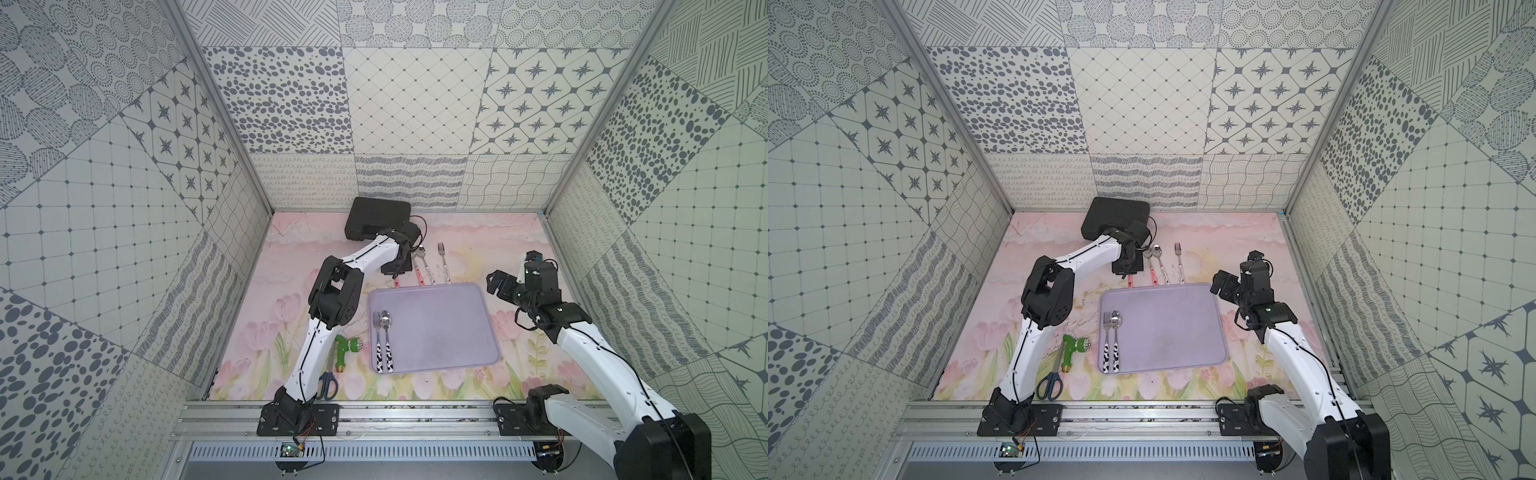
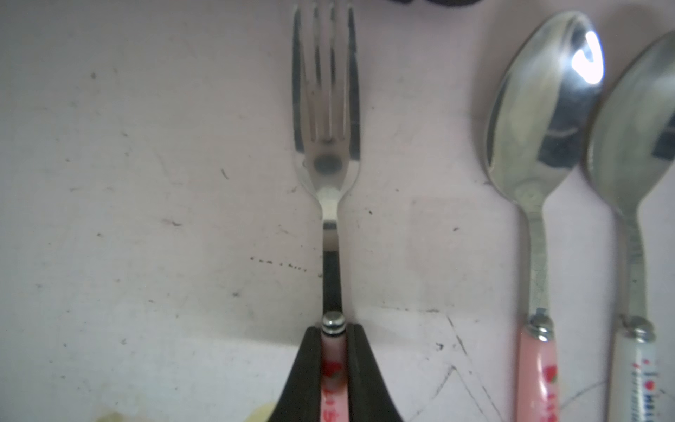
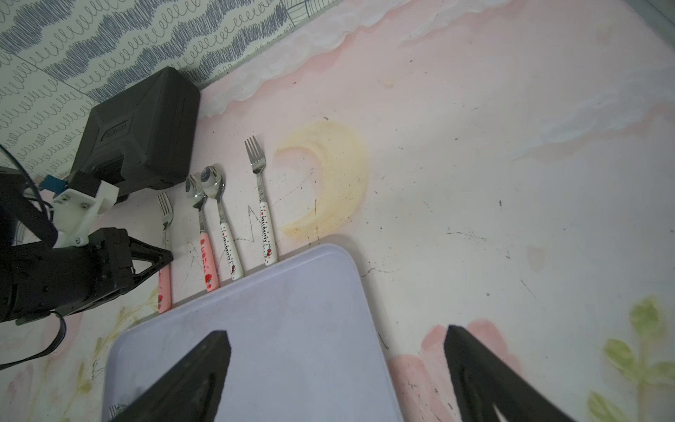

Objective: Set the spoon and fork side by side
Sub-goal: Pick up the fork at the center of the board.

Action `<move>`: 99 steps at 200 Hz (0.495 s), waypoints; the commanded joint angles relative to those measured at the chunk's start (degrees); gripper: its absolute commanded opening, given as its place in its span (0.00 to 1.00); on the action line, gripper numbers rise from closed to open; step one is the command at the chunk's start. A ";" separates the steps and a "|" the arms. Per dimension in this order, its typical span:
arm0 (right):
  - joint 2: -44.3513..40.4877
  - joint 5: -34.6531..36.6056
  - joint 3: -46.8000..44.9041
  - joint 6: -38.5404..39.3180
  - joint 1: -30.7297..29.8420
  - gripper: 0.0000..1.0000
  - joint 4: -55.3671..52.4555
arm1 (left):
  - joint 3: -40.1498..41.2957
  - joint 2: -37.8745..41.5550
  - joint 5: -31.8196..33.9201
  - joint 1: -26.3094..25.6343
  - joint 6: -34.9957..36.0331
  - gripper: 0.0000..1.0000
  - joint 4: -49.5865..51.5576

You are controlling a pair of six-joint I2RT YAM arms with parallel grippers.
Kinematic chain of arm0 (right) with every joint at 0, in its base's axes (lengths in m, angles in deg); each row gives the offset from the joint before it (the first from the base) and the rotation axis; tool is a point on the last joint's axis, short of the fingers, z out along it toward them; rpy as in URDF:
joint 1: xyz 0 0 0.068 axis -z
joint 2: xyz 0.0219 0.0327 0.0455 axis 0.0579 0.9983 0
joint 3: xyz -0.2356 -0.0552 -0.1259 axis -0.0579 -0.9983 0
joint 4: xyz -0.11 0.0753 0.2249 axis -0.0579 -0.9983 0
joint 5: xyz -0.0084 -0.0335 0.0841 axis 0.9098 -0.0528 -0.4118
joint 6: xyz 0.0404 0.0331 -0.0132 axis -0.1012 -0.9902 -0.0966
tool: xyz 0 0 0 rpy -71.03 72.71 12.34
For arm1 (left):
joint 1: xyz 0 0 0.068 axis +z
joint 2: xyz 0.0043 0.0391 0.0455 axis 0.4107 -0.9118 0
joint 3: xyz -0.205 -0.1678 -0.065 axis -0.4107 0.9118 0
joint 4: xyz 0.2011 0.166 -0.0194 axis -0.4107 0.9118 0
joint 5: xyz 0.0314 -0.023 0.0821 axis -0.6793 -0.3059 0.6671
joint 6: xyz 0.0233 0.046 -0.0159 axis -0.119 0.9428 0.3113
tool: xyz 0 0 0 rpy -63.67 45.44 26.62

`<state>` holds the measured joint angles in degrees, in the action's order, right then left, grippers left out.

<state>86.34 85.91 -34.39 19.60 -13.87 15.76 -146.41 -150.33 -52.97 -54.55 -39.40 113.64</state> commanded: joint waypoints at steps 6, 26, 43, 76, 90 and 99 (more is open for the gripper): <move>0.02 0.31 -0.19 0.50 -0.35 0.97 0.97 | -0.99 -0.34 1.15 0.69 0.52 0.00 3.58; -0.03 0.37 -0.19 0.55 -0.35 0.97 0.97 | -1.16 0.16 1.28 0.68 0.61 0.00 3.85; -0.05 0.29 -0.19 0.47 -0.35 0.97 0.95 | -1.08 0.79 1.46 0.69 0.62 0.00 3.99; -0.21 0.29 -0.19 0.47 -0.43 0.97 0.88 | -0.01 2.60 1.46 0.67 0.64 0.00 4.00; -0.19 0.20 -0.19 0.47 -0.44 0.97 0.81 | 0.69 3.55 1.70 0.60 0.46 0.00 4.02; -0.18 0.29 -0.19 0.47 -0.44 0.97 0.88 | 1.39 4.30 1.81 0.62 0.15 0.00 3.88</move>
<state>86.34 85.91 -34.39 19.60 -13.95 15.76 -146.25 -148.95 -52.03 -54.55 -39.40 114.72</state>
